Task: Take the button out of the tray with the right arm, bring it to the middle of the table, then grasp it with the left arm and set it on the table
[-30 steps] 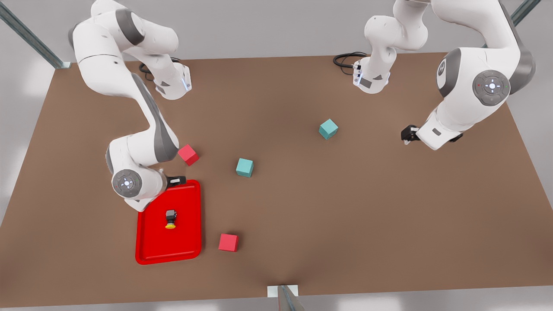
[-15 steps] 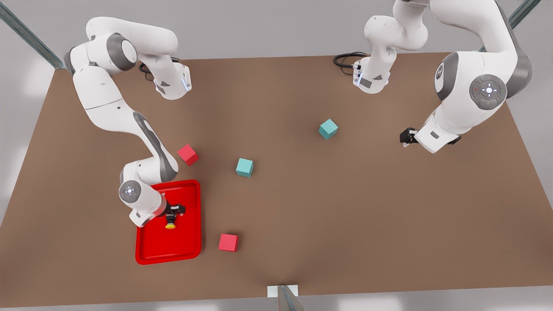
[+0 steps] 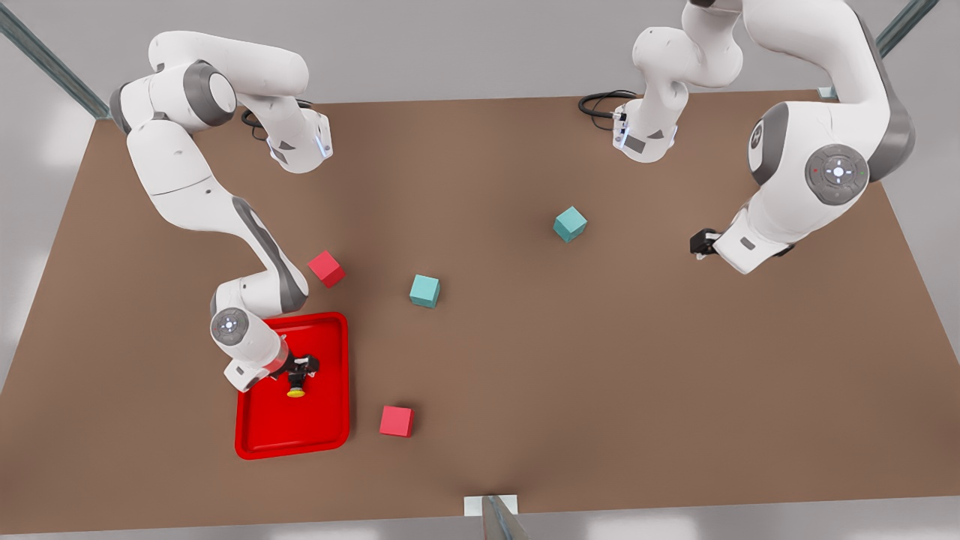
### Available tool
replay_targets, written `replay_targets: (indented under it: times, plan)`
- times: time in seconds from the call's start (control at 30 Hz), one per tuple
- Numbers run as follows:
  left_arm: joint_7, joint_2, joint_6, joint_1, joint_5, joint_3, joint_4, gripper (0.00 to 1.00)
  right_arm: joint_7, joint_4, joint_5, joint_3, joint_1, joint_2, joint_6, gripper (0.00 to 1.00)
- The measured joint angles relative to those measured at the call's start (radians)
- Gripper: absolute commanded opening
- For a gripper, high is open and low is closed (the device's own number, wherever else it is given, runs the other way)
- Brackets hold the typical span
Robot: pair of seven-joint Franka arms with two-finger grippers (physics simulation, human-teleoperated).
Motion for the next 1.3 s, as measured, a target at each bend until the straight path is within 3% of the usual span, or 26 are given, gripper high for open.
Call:
replay_targets:
  times: [0.1,0.13,0.17,0.2,0.47,0.73,0.8,0.93,1.03,1.3]
  plan:
    - [0.0,0.0,0.0,0.001,0.0,0.0,0.0,1.0,0.005,0.0,0.0,0.0,0.002,0.0,-0.001,0.96]
    - [0.0,0.0,0.0,0.001,0.0,0.0,0.0,1.0,0.006,0.0,-0.001,0.0,0.002,0.0,-0.002,0.75]
    - [0.0,0.0,0.0,0.001,0.0,0.0,0.0,1.0,0.006,0.001,0.0,0.0,0.003,0.0,-0.005,0.42]
    - [0.0,0.0,0.0,0.001,0.0,0.0,0.0,1.0,0.006,0.004,0.001,0.0,0.005,-0.001,-0.011,0.41]
    - [0.0,0.0,0.0,0.001,0.0,0.0,0.0,1.0,-0.014,0.02,-0.007,0.007,0.015,-0.007,-0.042,0.39]
    - [0.0,0.0,0.0,0.001,0.0,0.0,0.0,1.0,-0.024,0.16,-0.008,0.126,0.041,-0.037,-0.23,0.39]
    - [0.0,0.001,0.0,0.001,-0.001,0.0,0.0,1.0,-0.006,0.164,-0.005,0.19,0.06,-0.036,-0.263,0.39]
    - [0.0,0.0,0.0,0.0,-0.001,0.0,0.0,1.0,0.075,0.198,-0.003,0.249,0.175,-0.035,-0.308,0.39]
    - [0.0,0.001,-0.001,0.001,-0.001,0.0,0.0,1.0,0.164,0.267,-0.005,0.239,0.321,-0.005,-0.325,0.39]
    - [0.0,0.007,-0.001,0.001,-0.001,0.0,0.0,1.0,0.475,0.735,0.006,0.033,0.801,0.277,-0.344,0.39]
